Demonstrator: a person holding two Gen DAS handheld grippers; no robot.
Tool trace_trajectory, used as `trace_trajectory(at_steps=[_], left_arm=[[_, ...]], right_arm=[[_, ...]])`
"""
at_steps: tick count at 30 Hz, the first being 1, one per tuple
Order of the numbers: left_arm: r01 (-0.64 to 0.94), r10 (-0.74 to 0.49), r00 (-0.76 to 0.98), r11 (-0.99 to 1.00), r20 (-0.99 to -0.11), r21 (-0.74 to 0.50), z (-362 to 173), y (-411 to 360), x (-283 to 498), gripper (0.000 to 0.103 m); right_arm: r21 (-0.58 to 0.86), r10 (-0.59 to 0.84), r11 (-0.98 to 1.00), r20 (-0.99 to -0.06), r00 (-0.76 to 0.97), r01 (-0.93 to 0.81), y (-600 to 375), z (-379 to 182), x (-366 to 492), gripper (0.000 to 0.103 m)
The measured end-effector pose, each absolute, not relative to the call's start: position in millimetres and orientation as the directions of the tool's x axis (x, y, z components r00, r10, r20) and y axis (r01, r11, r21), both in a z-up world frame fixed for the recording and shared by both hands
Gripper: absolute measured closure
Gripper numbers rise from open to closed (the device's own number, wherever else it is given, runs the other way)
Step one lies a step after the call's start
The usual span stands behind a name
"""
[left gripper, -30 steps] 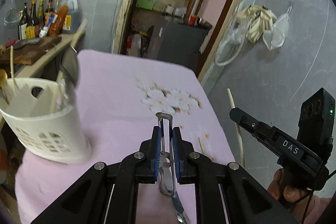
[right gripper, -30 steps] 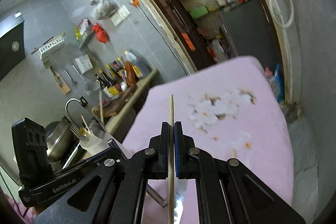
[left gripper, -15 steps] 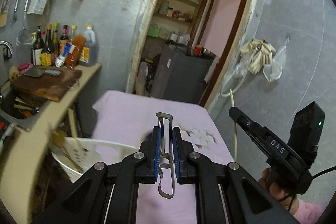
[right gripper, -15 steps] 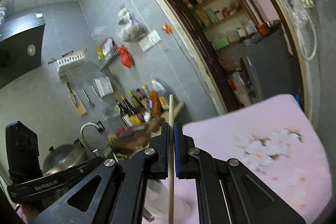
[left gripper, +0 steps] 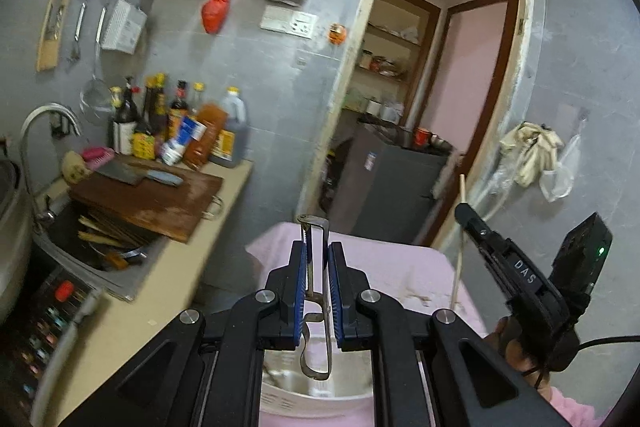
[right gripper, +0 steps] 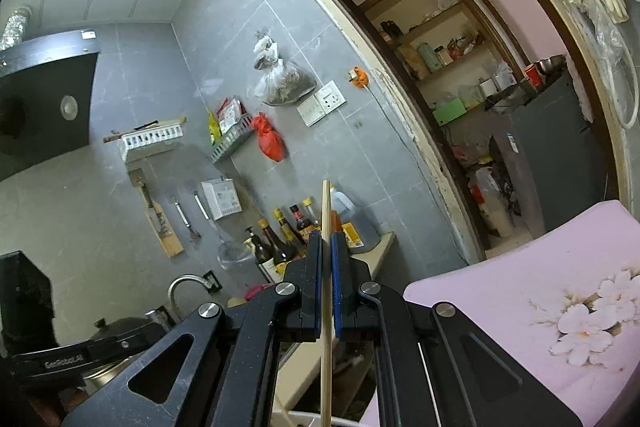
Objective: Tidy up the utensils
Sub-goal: 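Carry the peeler and chopstick with both tools over the white caddy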
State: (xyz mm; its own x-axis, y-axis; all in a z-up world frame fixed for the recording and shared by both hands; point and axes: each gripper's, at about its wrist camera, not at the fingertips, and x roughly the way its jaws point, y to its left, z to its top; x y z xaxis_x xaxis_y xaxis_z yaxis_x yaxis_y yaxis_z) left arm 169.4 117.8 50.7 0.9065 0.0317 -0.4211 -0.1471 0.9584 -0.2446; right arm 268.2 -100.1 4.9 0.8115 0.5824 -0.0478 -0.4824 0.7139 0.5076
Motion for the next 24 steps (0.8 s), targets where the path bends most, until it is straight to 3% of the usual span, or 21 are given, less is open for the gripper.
trace_trajectory(at_steps=[15, 24], left_arm=[[-0.162, 0.074, 0.868, 0.977, -0.492, -0.14, 5, 111, 198, 0.092], [-0.135, 0.06, 0.843, 0.986, -0.534, -0.103, -13, 100, 201, 0.092]], right_arm=[[0.42, 0.453, 0.839, -0.188, 0.871, -0.346, -84, -36, 278, 0.099], [0.404, 0.43, 0.852, -0.178, 0.885, -0.333, -85, -42, 275, 0.099]])
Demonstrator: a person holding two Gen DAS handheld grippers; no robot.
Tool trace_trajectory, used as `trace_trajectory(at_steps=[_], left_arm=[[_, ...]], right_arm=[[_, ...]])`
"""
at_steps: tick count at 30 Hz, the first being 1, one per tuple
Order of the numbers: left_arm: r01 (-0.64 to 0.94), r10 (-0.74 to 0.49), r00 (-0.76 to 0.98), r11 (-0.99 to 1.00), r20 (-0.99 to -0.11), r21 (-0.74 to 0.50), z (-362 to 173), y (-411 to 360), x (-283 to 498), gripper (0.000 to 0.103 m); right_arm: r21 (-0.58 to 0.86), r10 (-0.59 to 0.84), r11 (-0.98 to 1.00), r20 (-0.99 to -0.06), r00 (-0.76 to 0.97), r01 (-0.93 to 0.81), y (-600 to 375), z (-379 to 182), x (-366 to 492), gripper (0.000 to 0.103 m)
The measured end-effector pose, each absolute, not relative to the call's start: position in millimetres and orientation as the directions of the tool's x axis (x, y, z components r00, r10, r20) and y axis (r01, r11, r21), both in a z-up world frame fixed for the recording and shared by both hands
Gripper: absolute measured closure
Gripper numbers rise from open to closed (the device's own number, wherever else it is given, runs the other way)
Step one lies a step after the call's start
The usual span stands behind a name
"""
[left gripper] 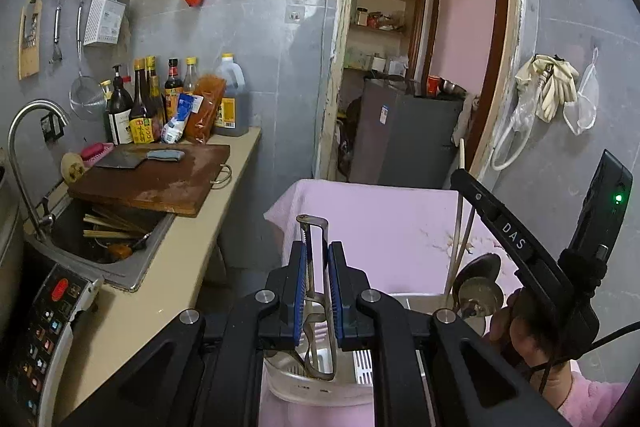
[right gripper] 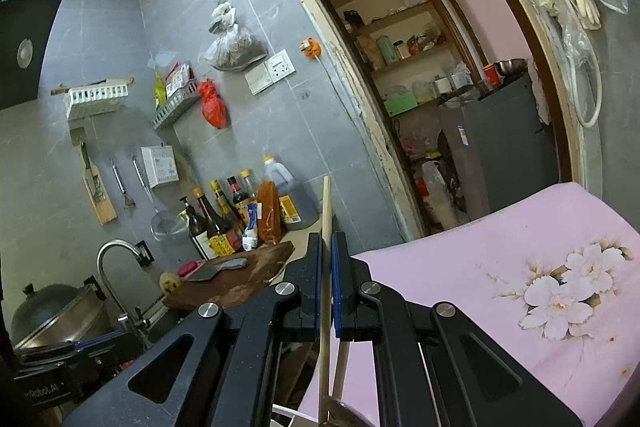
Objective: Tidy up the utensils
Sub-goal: 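Carry the peeler and chopstick with both tools over the white caddy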
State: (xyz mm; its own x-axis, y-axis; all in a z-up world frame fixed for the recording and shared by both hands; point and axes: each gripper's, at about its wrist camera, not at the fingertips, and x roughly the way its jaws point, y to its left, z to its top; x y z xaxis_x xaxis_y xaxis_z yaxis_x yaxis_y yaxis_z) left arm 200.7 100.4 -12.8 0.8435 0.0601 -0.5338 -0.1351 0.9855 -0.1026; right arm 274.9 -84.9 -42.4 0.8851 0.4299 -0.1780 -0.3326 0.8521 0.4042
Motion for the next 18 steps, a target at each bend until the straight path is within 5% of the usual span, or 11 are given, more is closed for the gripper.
trace_trajectory(at_steps=[14, 18], left_arm=[[-0.123, -0.019, 0.827, 0.969, -0.562, -0.214, -22, 114, 195, 0.092], [-0.138, -0.03, 0.828, 0.957, -0.56, -0.256, -22, 120, 193, 0.088]], right_arm=[[0.332, 0.482, 0.856, -0.236, 0.844, -0.395, -90, -41, 253, 0.098], [0.311, 0.488, 0.858, -0.243, 0.838, -0.41, -96, -34, 246, 0.09]])
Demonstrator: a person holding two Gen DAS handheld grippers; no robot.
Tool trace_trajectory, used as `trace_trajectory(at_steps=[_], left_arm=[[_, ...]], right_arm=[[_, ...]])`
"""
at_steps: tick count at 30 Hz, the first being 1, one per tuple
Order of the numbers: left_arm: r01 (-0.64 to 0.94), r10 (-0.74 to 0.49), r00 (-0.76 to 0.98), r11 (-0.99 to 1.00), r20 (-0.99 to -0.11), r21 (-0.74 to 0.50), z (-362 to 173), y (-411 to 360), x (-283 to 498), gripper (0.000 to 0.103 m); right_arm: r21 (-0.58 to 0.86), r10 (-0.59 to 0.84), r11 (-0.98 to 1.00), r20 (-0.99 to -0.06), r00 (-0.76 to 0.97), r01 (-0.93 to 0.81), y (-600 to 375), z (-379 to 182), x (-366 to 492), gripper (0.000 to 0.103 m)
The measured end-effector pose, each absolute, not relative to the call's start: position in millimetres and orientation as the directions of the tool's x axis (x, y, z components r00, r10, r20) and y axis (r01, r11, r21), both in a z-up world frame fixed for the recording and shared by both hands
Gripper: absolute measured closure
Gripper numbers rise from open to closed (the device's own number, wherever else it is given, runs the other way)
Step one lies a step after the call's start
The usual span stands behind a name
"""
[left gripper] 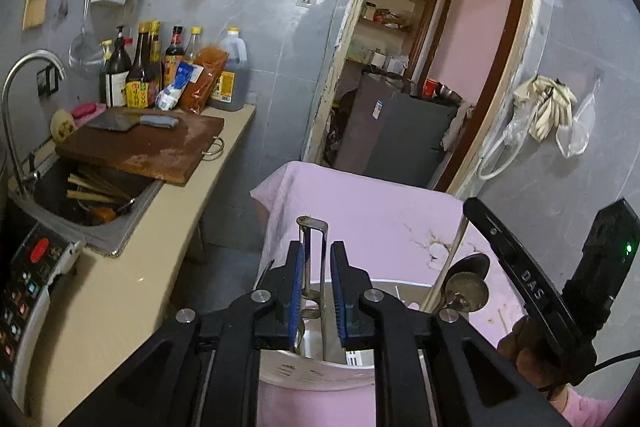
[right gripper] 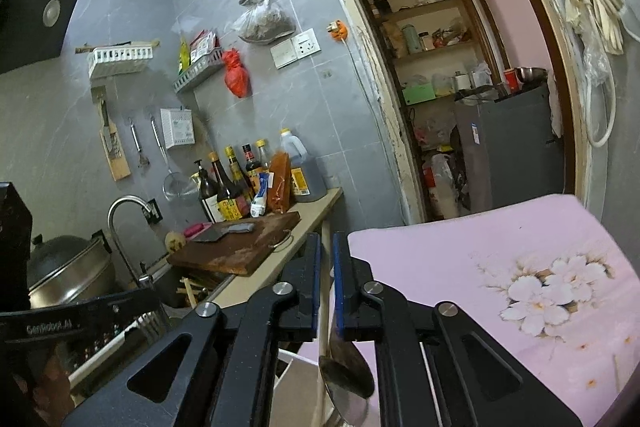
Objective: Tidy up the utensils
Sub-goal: 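Carry the peeler and chopstick with both tools over the white caddy, then open both tools to drop the peeler and chopstick into the caddy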
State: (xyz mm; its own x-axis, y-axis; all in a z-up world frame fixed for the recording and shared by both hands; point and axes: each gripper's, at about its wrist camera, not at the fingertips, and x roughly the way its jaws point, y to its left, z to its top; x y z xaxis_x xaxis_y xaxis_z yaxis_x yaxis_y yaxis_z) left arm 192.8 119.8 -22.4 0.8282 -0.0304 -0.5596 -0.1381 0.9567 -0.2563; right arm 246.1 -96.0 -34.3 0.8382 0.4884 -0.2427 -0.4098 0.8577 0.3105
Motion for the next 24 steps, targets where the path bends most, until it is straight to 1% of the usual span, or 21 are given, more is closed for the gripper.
trace_trajectory(at_steps=[3, 5, 6, 7, 8, 12, 14, 15, 16, 17, 18, 20, 21, 23, 24], left_arm=[[-0.141, -0.032, 0.839, 0.952, -0.544, -0.273, -21, 120, 189, 0.08], [-0.14, -0.033, 0.848, 0.949, -0.529, -0.284, -17, 120, 187, 0.071], [-0.142, -0.031, 0.851, 0.948, -0.524, -0.286, -16, 120, 186, 0.068], [-0.144, -0.028, 0.855, 0.947, -0.519, -0.288, -14, 120, 186, 0.061], [-0.142, -0.03, 0.859, 0.945, -0.51, -0.294, -12, 120, 185, 0.057], [-0.132, -0.023, 0.876, 0.949, -0.481, -0.286, -4, 113, 182, 0.051], [-0.127, -0.018, 0.883, 0.953, -0.47, -0.274, 1, 105, 180, 0.041], [-0.124, -0.016, 0.887, 0.955, -0.462, -0.271, 3, 101, 180, 0.038], [-0.122, -0.015, 0.89, 0.955, -0.456, -0.269, 4, 99, 179, 0.033], [-0.12, -0.012, 0.894, 0.957, -0.448, -0.266, 6, 94, 178, 0.027], [-0.12, -0.006, 0.899, 0.958, -0.438, -0.259, 8, 88, 176, 0.025], [-0.12, 0.008, 0.906, 0.963, -0.422, -0.24, 10, 76, 175, 0.017], [-0.121, 0.017, 0.91, 0.966, -0.414, -0.226, 11, 69, 174, 0.015], [-0.12, 0.032, 0.916, 0.973, -0.399, -0.197, 12, 55, 173, 0.009], [-0.117, 0.037, 0.919, 0.976, -0.392, -0.182, 12, 47, 172, 0.008]], right_arm=[[0.314, 0.485, 0.858, -0.238, 0.842, -0.406, -103, -27, 240, 0.085], [0.308, 0.478, 0.862, -0.234, 0.847, -0.401, -108, -22, 236, 0.082], [0.304, 0.47, 0.866, -0.23, 0.852, -0.396, -112, -18, 233, 0.078], [0.301, 0.466, 0.869, -0.227, 0.856, -0.393, -115, -16, 230, 0.075], [0.297, 0.459, 0.872, -0.222, 0.86, -0.388, -119, -13, 227, 0.07], [0.28, 0.427, 0.889, -0.223, 0.876, -0.362, -139, -2, 215, 0.056], [0.274, 0.408, 0.898, -0.225, 0.885, -0.345, -149, 3, 210, 0.051], [0.266, 0.394, 0.905, -0.227, 0.891, -0.332, -155, 5, 206, 0.048], [0.26, 0.382, 0.91, -0.229, 0.895, -0.322, -160, 8, 204, 0.046], [0.254, 0.371, 0.915, -0.231, 0.899, -0.312, -165, 10, 202, 0.041], [0.247, 0.357, 0.921, -0.234, 0.904, -0.3, -172, 11, 197, 0.036], [0.235, 0.336, 0.93, -0.239, 0.911, -0.282, -182, 15, 192, 0.031], [0.229, 0.327, 0.934, -0.242, 0.913, -0.274, -187, 16, 190, 0.028], [0.217, 0.305, 0.943, -0.251, 0.919, -0.254, -200, 17, 184, 0.025], [0.216, 0.298, 0.945, -0.255, 0.92, -0.246, -206, 17, 181, 0.023]])
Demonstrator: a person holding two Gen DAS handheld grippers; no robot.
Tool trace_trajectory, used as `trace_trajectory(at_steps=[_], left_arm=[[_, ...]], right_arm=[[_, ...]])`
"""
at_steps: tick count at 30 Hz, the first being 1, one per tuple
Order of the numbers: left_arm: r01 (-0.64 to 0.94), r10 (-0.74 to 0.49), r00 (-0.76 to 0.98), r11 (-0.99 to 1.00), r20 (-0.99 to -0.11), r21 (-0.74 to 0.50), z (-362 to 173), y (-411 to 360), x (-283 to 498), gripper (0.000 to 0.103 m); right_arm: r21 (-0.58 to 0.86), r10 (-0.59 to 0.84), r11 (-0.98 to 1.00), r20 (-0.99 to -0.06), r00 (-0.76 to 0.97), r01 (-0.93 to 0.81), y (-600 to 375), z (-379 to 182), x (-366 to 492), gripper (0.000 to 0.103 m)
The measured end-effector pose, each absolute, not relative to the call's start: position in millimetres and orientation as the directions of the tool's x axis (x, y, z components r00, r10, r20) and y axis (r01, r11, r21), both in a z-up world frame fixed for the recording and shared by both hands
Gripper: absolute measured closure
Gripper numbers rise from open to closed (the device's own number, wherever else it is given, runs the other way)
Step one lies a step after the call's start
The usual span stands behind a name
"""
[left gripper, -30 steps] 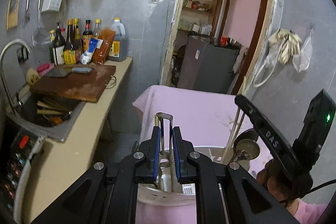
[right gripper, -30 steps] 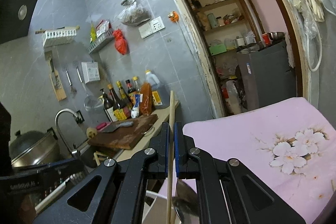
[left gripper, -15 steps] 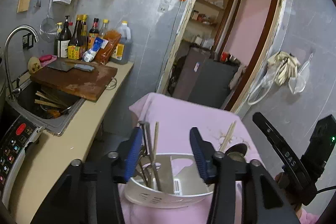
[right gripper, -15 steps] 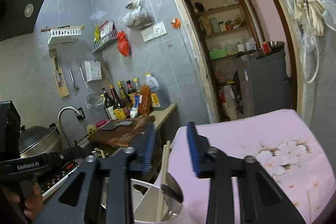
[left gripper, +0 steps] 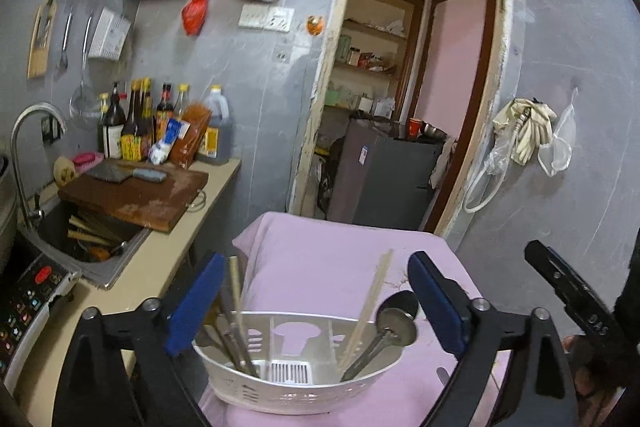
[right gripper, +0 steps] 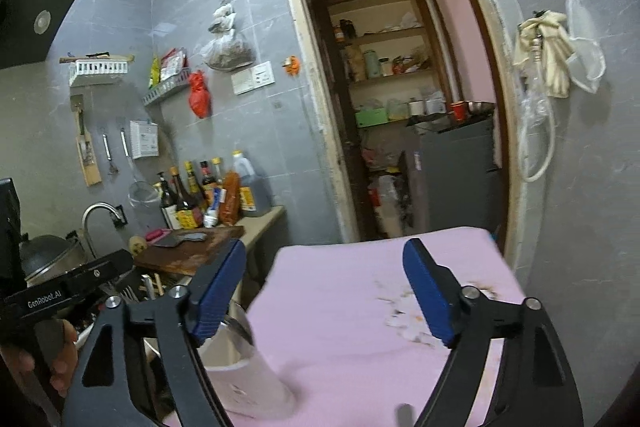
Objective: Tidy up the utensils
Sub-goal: 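Open both tools to drop the peeler and chopstick into the caddy, then move the left tool to the silver knife while the right tool approaches the last chopstick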
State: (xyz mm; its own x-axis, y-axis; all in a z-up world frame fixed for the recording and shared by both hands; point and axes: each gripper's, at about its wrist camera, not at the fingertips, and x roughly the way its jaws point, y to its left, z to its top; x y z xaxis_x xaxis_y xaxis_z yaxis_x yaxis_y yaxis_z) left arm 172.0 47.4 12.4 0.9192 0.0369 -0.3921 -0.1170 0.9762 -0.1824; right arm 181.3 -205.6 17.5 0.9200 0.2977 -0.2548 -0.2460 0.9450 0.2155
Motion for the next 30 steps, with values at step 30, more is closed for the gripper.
trace_trajectory(at_steps=[30], left_arm=[[-0.12, 0.02, 0.805, 0.984, -0.593, -0.13, -80, -109, 195, 0.005]], right_arm=[[0.113, 0.235, 0.971, -0.579, 0.781, -0.209, -354, -92, 195, 0.018]])
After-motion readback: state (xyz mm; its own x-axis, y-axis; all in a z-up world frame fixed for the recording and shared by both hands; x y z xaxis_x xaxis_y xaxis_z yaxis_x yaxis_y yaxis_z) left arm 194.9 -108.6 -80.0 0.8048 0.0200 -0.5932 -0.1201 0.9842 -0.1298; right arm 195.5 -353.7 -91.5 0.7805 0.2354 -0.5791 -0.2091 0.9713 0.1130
